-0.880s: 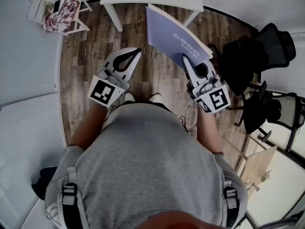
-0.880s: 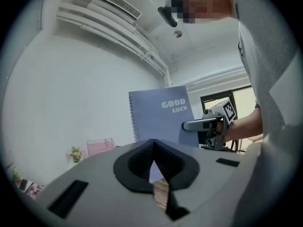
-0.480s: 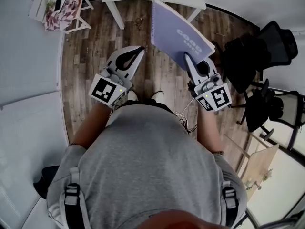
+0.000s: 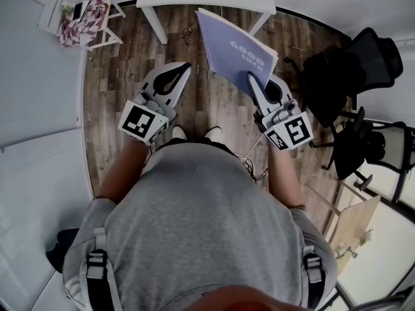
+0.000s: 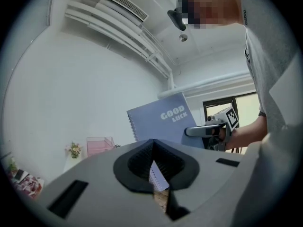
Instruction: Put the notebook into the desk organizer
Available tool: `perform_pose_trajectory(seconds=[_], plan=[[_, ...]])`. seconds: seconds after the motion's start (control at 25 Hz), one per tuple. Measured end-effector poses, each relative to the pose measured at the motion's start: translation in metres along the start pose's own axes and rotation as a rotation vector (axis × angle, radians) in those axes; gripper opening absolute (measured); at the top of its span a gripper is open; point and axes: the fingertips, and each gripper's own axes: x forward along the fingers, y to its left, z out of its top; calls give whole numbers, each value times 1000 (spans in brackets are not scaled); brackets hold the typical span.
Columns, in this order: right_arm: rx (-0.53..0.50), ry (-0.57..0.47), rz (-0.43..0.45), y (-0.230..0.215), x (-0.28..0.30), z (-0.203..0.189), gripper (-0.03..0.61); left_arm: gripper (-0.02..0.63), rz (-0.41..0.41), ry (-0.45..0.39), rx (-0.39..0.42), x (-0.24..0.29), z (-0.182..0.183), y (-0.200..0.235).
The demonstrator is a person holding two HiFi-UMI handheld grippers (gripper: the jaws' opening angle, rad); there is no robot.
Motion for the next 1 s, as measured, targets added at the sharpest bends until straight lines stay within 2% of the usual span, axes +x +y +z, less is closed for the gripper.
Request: perform_pose_trajectory(seconds=[0.64, 0.8, 1.0], plan=[[37, -84, 61, -41, -8, 8, 37, 18, 40, 14, 11, 48, -5, -11], [52, -89, 57, -58, 9, 7, 37, 18, 43, 17, 15, 61, -9, 2], [57, -84, 55, -84, 44, 4, 37, 18, 41, 5, 16, 88, -16, 40]])
